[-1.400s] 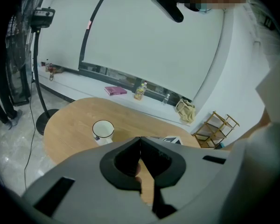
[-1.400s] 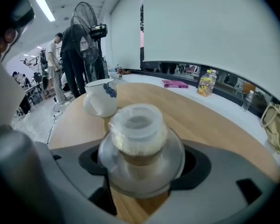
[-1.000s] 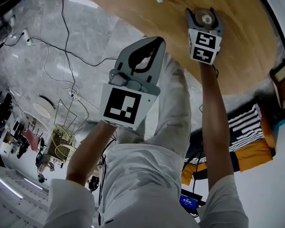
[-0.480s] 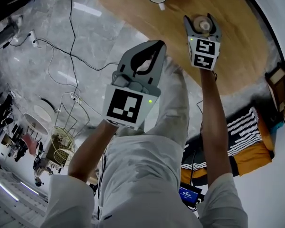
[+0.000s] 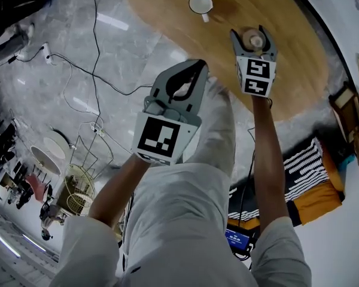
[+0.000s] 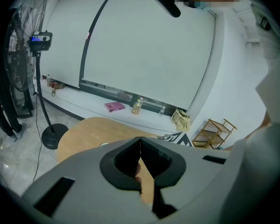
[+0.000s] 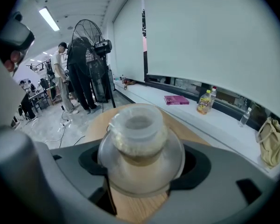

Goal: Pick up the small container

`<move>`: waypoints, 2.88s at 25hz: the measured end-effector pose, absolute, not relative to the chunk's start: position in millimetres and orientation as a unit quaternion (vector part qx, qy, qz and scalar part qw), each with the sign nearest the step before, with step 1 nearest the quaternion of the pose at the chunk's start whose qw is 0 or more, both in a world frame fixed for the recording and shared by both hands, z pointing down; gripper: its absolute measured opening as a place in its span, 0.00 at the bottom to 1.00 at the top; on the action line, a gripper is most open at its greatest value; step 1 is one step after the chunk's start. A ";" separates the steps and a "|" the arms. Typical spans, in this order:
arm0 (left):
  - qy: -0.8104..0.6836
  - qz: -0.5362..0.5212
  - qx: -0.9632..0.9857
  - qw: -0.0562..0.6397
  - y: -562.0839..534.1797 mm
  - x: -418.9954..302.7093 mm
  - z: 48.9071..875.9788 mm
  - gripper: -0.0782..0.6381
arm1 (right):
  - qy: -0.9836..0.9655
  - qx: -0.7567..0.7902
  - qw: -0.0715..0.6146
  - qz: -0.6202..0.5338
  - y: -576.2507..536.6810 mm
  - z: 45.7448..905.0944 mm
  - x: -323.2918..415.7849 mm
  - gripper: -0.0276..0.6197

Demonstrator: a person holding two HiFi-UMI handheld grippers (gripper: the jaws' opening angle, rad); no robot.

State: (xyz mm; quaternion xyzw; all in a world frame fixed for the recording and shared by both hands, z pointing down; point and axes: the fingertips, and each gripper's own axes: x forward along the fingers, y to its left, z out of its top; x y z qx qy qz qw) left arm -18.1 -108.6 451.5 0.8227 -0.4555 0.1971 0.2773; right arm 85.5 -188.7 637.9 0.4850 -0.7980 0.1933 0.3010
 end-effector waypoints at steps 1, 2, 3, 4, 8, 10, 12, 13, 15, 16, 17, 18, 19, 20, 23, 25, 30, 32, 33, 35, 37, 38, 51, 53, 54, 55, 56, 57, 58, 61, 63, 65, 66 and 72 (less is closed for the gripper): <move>-0.456 0.195 0.824 0.275 -109.5 -18.5 447.5 0.14 | -0.798 0.486 0.300 0.192 -188.5 632.2 86.2 0.57; -0.457 0.193 0.824 0.273 -110.3 -19.4 443.5 0.14 | -0.798 0.487 0.299 0.190 -188.3 626.7 86.3 0.57; -0.458 0.192 0.825 0.272 -110.8 -20.9 439.5 0.14 | -0.799 0.488 0.298 0.188 -187.9 621.4 85.7 0.57; -0.458 0.191 0.825 0.271 -110.7 -22.5 435.7 0.14 | -0.799 0.488 0.297 0.186 -187.1 616.3 84.8 0.57; -0.457 0.191 0.828 0.262 -107.8 -27.6 422.9 0.14 | -0.801 0.491 0.284 0.191 -181.1 594.8 80.9 0.57; -0.457 0.193 0.828 0.260 -105.7 -30.9 418.2 0.14 | -0.803 0.490 0.281 0.189 -178.3 584.3 77.9 0.57; -0.459 0.193 0.828 0.258 -104.5 -34.0 414.5 0.14 | -0.805 0.489 0.283 0.182 -177.3 575.2 75.7 0.57; -0.461 0.192 0.827 0.258 -103.7 -35.4 412.5 0.14 | -0.805 0.489 0.284 0.180 -176.9 570.7 75.0 0.57; -0.464 0.190 0.826 0.258 -101.0 -37.9 407.3 0.14 | -0.806 0.488 0.283 0.177 -174.7 561.2 74.6 0.57; -0.466 0.189 0.825 0.258 -99.8 -38.9 404.2 0.14 | -0.807 0.488 0.283 0.177 -173.3 556.3 74.4 0.57; -0.468 0.186 0.825 0.258 -98.7 -39.9 400.8 0.14 | -0.807 0.487 0.282 0.177 -171.9 551.2 74.0 0.57; -0.469 0.184 0.824 0.258 -97.7 -40.8 397.5 0.14 | -0.808 0.487 0.282 0.176 -170.4 545.9 73.7 0.57; -0.471 0.182 0.824 0.257 -96.9 -41.7 394.1 0.14 | -0.808 0.487 0.282 0.175 -169.1 540.8 73.7 0.57; -0.472 0.179 0.824 0.257 -96.4 -42.9 390.5 0.14 | -0.809 0.487 0.281 0.173 -167.8 535.8 73.7 0.57; -0.480 0.169 0.823 0.252 -96.2 -47.8 379.2 0.14 | -0.812 0.486 0.276 0.170 -164.2 519.9 71.5 0.57; -0.485 0.164 0.822 0.250 -95.7 -51.4 372.9 0.14 | -0.813 0.486 0.275 0.168 -161.7 510.1 69.4 0.57; -0.491 0.156 0.819 0.251 -90.9 -59.8 356.4 0.14 | -0.815 0.486 0.273 0.159 -154.4 482.8 69.0 0.57; -0.497 0.145 0.819 0.249 -90.8 -64.6 346.4 0.14 | -0.815 0.487 0.273 0.154 -150.7 472.0 69.0 0.57; -0.500 0.138 0.818 0.249 -90.5 -67.2 341.6 0.14 | -0.815 0.487 0.273 0.153 -148.3 466.6 68.6 0.57; -0.505 0.129 0.816 0.249 -89.5 -72.2 332.8 0.14 | -0.815 0.488 0.273 0.152 -143.0 456.1 67.5 0.57; -0.510 0.123 0.816 0.245 -88.3 -76.2 323.9 0.14 | -0.817 0.487 0.271 0.150 -137.8 445.7 65.7 0.57; -0.511 0.120 0.816 0.243 -87.6 -77.9 319.5 0.14 | -0.818 0.485 0.270 0.148 -135.1 440.4 64.4 0.57; -0.519 0.102 0.819 0.221 -66.6 -102.3 276.3 0.14 | -0.826 0.478 0.261 0.147 -93.9 377.6 52.5 0.57; -0.520 0.100 0.820 0.216 -64.0 -106.1 269.9 0.14 | -0.826 0.475 0.267 0.143 -88.2 368.9 51.0 0.57; -0.519 0.098 0.822 0.213 -62.9 -107.1 266.6 0.14 | -0.826 0.474 0.272 0.140 -85.5 365.3 50.8 0.57; -0.518 0.096 0.824 0.209 -61.2 -107.7 263.1 0.14 | -0.825 0.473 0.276 0.139 -82.5 361.2 50.3 0.57; -0.516 0.095 0.826 0.205 -58.8 -108.1 259.4 0.14 | -0.825 0.472 0.278 0.140 -79.2 356.3 49.4 0.57; -0.514 0.094 0.828 0.201 -56.2 -108.4 255.8 0.14 | -0.825 0.472 0.277 0.141 -75.8 351.1 48.7 0.57; -0.513 0.093 0.830 0.198 -54.1 -108.4 252.2 0.14 | -0.825 0.473 0.275 0.141 -72.8 346.1 48.9 0.57; -0.508 0.087 0.835 0.190 -50.5 -109.2 241.4 0.14 | -0.821 0.482 0.275 0.131 -66.7 331.9 53.8 0.57; -0.507 0.082 0.838 0.186 -48.3 -111.7 233.8 0.14 | -0.817 0.493 0.270 0.128 -62.2 320.7 56.3 0.57; -0.508 0.077 0.839 0.178 -47.1 -114.5 226.2 0.14 | -0.816 0.502 0.256 0.133 -57.7 308.4 57.2 0.57; -0.510 0.075 0.840 0.172 -47.0 -116.3 222.4 0.14 | -0.815 0.504 0.251 0.135 -55.3 302.1 57.4 0.57; -0.526 0.058 0.836 0.146 -49.1 -133.8 199.2 0.14 | -0.823 0.500 0.236 0.128 -39.1 265.6 54.5 0.57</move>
